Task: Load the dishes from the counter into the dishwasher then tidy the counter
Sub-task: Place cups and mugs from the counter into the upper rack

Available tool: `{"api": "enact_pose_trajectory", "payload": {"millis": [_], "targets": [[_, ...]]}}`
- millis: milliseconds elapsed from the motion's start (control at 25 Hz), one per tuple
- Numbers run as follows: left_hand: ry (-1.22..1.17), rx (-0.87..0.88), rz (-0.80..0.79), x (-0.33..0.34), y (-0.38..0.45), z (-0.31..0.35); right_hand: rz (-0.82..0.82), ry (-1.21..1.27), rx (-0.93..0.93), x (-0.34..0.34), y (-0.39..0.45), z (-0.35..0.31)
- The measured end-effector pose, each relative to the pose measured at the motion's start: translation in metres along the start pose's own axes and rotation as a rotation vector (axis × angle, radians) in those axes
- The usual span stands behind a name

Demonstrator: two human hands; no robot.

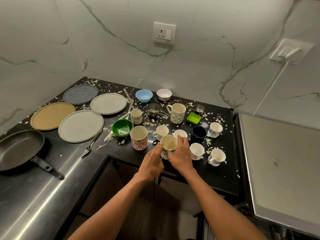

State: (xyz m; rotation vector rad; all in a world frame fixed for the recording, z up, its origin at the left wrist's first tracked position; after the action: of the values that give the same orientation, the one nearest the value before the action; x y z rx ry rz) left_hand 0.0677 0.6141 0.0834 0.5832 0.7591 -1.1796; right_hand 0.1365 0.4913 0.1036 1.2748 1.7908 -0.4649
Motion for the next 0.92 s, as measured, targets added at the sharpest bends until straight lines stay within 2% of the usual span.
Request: {"api": "enact_pose_trajectory", "payload": {"millis": [200, 320, 480, 560, 760, 920], "targets": [[-0.024, 0.069, 0.000, 0.000, 0.004, -0.005, 0.028, 0.116, 0.065, 0.015, -0.004, 0.006], [0.004, 0.183, 0.014, -0.005, 0.011, 0.002, 0.072, 0.186, 0.078, 0.016, -0.004, 0.007], [0.196, 0.281, 0.014, -0.009, 0.018, 0.009, 0.129, 0.226, 0.097, 0.017, -0.005, 0.013], [0.263, 0.394, -0.007, -0.013, 0.023, 0.012, 0.153, 0.242, 0.087, 0.015, -0.005, 0.018], [0.176, 0.528, -0.080, -0.023, 0.031, 0.018, 0.174, 0.312, 0.038, 0.004, -0.011, 0.025], [0.086, 0.474, -0.090, -0.023, 0.040, 0.021, 0.202, 0.368, 0.036, -0.001, -0.016, 0.026]]}}
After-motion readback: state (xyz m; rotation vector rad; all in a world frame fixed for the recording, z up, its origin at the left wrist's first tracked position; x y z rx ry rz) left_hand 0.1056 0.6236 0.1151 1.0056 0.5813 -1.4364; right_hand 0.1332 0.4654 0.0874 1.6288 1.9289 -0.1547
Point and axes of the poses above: each hand's wrist, its own y-axis towards the middle knuckle, its own x-axis out of the palm, z = x × y, the point moved 4 cm from there along y, towards the middle knuckle, and after that the axes turned 8 degrees about -x, right-handed, at the moved point
